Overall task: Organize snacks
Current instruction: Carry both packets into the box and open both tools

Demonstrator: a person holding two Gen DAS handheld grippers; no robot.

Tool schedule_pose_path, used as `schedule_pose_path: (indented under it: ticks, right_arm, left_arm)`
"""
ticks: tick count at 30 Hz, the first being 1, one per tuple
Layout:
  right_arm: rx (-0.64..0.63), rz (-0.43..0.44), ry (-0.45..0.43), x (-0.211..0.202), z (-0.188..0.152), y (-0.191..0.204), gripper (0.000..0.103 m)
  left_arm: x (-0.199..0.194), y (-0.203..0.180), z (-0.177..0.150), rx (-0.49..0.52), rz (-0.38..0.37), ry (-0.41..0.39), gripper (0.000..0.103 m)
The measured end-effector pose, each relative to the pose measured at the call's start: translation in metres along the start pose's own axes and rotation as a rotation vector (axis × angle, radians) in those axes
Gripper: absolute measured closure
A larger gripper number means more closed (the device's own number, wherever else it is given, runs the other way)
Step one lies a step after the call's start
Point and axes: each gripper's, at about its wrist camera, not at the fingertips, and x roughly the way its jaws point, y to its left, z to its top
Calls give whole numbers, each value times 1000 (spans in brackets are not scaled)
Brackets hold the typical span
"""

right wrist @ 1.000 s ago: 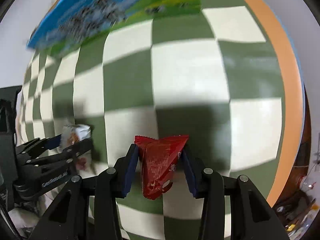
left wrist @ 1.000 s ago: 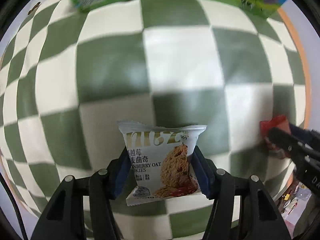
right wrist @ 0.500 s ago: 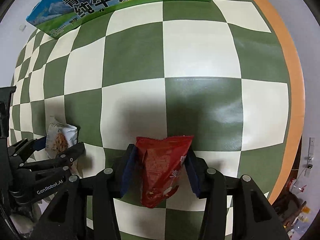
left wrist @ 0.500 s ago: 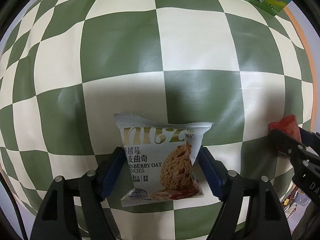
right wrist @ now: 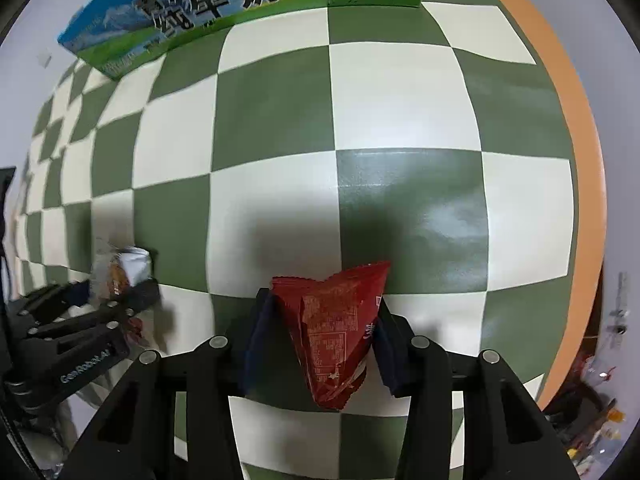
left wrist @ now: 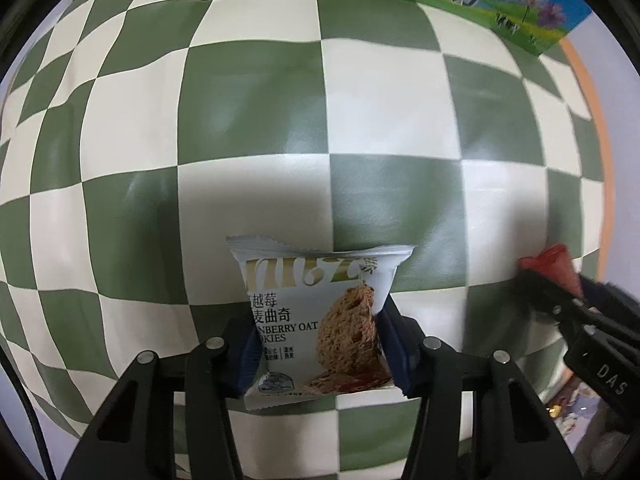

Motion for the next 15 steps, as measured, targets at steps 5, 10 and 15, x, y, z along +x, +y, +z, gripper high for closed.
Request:
schedule_pose_path:
  ticks: [5,10,15]
  right_arm:
    - [51,89,-17,-24,3,-2,55]
    - [77,176,-74,-66,28,-8,55]
    - [64,241,-187,-121,86,-3,55]
  left_arm:
    - [-35,8,20,-12,-79,-50,54]
    - [-99,-6,61,20,-157,-150,54]
    - [-164,-40,131,61,-202,-257,54]
